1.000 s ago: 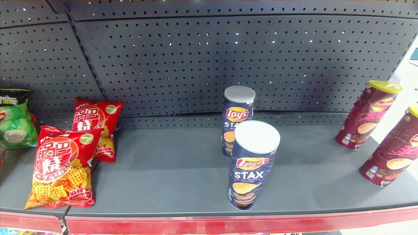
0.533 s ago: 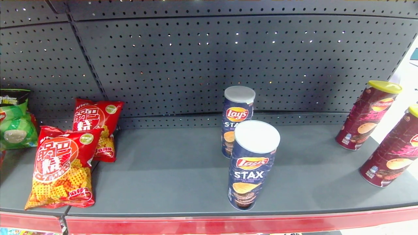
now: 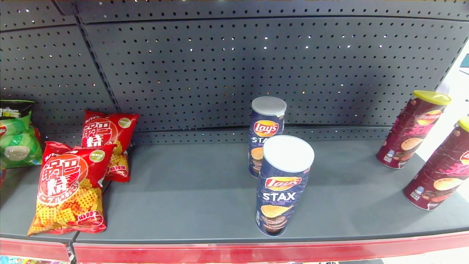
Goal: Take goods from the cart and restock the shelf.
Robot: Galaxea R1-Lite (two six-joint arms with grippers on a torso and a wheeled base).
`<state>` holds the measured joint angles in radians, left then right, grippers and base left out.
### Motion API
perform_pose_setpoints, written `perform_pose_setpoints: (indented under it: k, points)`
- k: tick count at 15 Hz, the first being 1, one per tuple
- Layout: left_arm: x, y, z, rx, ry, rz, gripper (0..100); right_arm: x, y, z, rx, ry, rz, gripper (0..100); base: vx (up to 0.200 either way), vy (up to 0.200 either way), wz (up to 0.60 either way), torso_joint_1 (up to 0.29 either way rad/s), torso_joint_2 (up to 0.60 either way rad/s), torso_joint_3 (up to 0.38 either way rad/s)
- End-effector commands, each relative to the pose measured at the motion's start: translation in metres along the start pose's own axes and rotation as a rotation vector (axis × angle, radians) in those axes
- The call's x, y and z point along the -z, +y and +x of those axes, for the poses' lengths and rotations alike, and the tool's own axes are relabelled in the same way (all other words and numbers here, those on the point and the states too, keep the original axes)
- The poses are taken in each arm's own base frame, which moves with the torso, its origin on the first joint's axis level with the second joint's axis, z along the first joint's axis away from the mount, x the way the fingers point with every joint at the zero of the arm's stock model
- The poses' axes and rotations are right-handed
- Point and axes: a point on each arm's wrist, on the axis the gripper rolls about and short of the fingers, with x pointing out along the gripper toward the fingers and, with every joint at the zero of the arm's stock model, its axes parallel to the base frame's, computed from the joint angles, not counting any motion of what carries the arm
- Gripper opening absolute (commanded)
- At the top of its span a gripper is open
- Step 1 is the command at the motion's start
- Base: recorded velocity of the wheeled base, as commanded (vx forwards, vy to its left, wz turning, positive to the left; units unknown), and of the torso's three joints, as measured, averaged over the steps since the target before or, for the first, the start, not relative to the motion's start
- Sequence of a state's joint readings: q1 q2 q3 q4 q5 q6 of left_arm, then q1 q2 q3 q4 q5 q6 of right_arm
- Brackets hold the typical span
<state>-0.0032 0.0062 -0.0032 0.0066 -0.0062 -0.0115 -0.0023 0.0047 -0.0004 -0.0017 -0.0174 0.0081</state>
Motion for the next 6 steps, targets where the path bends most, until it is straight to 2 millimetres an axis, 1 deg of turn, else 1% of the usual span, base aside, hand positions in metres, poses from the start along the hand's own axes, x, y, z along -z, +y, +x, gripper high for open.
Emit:
perform_pose_setpoints:
  k: [1, 6]
  points:
    - [0.0, 0.0, 0.0001, 0.0, 0.001, -0.001, 100, 0.0003, 0.0, -0.0001, -0.001, 0.001, 0.001, 100, 0.0, 0.0, 0.0, 0.0, 0.0, 0.0]
    - [0.0001, 0.0, 0.0001, 0.0, 0.003, 0.001, 100, 0.0003, 0.0, -0.0001, -0.003, 0.001, -0.002, 100, 0.0, 0.0, 0.0, 0.0, 0.0, 0.0]
